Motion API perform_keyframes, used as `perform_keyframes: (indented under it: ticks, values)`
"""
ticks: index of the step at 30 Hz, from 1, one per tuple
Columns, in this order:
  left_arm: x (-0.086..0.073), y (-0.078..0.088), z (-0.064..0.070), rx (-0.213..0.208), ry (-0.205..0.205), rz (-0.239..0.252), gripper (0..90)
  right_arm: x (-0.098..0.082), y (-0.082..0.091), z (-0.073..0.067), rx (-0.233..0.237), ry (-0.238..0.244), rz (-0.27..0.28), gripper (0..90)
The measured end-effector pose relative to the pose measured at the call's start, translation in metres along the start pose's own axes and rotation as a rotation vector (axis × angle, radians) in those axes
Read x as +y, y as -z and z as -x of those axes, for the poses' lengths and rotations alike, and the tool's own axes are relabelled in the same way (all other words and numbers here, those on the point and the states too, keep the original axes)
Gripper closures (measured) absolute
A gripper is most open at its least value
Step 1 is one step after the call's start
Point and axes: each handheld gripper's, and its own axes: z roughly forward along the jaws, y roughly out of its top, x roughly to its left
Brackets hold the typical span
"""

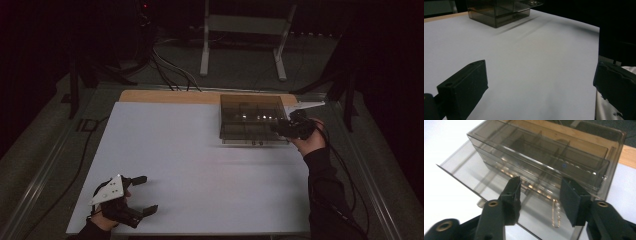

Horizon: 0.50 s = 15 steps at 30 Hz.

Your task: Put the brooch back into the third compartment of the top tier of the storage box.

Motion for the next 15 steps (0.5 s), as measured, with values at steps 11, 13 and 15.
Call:
perform_keyframes:
  ticks: [11, 13, 15]
  values:
    - [0.000, 0.000, 0.000, -0.002, 0.004, 0.002, 0.5, 0.013, 0.005, -0.022, 0.047, 0.009, 0.058, 30.6]
    - [0.000, 0.000, 0.000, -0.002, 0.003, 0.001, 0.5, 0.016, 0.006, -0.027, 0.064, 0.004, 0.066, 27.0]
    - [0.000, 0.000, 0.000, -0.004, 0.002, 0.002, 0.5, 0.019, 0.006, -0.033, 0.066, 0.015, 0.073, 22.8]
